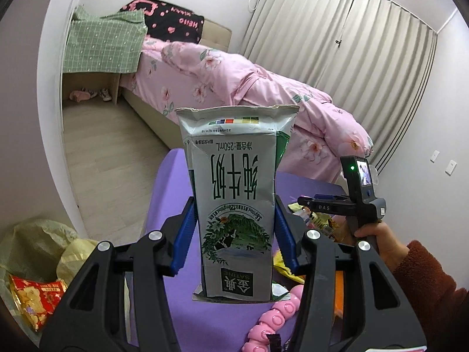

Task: Collect trash
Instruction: 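Grasp the yellow snack wrapper with the right tool while the left holds the milk carton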

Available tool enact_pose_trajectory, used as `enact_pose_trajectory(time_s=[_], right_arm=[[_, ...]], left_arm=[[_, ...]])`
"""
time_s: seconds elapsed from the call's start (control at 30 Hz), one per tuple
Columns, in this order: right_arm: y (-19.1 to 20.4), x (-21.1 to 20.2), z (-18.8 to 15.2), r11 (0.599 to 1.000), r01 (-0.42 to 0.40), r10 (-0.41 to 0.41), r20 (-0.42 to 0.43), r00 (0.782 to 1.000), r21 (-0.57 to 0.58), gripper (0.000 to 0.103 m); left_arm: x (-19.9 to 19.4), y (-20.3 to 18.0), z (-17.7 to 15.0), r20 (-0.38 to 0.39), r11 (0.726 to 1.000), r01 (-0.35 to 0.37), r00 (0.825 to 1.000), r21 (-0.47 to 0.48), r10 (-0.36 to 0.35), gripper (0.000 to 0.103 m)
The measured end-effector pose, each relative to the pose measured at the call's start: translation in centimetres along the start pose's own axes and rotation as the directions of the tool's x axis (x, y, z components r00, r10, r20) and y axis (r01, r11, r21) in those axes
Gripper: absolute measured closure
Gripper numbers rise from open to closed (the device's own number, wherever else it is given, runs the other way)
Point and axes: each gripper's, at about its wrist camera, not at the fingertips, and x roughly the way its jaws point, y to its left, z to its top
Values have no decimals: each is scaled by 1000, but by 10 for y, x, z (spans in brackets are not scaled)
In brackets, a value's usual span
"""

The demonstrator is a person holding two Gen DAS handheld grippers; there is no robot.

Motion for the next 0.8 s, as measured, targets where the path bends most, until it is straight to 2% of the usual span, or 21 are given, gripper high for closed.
enact_pose_trajectory(time_s=[0.07,0.1,0.17,0.2,0.23,0.33,0.43,0.53,0.57,0.67,0.7,0.8], right_arm=[[7,1,-2,999,-2,1,-19,1000,-33,51],[10,1,-4,999,2,-3,-24,1000,-51,63],[13,-3,-7,998,-12,10,-22,1000,-65,75],[13,-7,-8,997,-17,16,-19,1000,-70,89],[13,-11,-11,997,-32,31,-19,999,-73,92],[13,-26,-18,996,-45,46,7,999,-78,97],[14,-47,-27,995,-50,54,42,998,-86,97],[6,-69,-37,996,-79,81,84,993,-34,97],[0,-72,-40,994,-113,111,88,990,10,96],[-8,-66,-48,977,-206,204,45,978,58,96],[-8,-63,-54,976,-211,210,34,977,44,96],[-7,-57,-67,987,-159,159,26,987,-9,95]], left_arm=[[4,3,-4,-12,1000,4,1000,-17,-4,55],[7,4,-5,-16,1000,6,1000,-22,-7,55],[9,5,-7,-23,1000,7,1000,-28,-8,55],[9,5,-8,-27,1000,7,1000,-30,-7,55],[10,6,-8,-29,999,6,1000,-31,-7,55],[9,8,-8,-27,999,3,1000,-39,-4,55],[5,10,-5,-18,999,1,1000,-48,-2,55],[1,8,-5,-12,999,-3,1000,-52,2,55],[2,6,-4,-11,999,-4,1000,-53,4,55],[-2,4,-6,-10,999,4,1000,-50,-4,55],[-3,2,-7,-10,999,4,1000,-40,-5,55],[-3,0,-7,-17,1000,4,1000,-16,-4,55]])
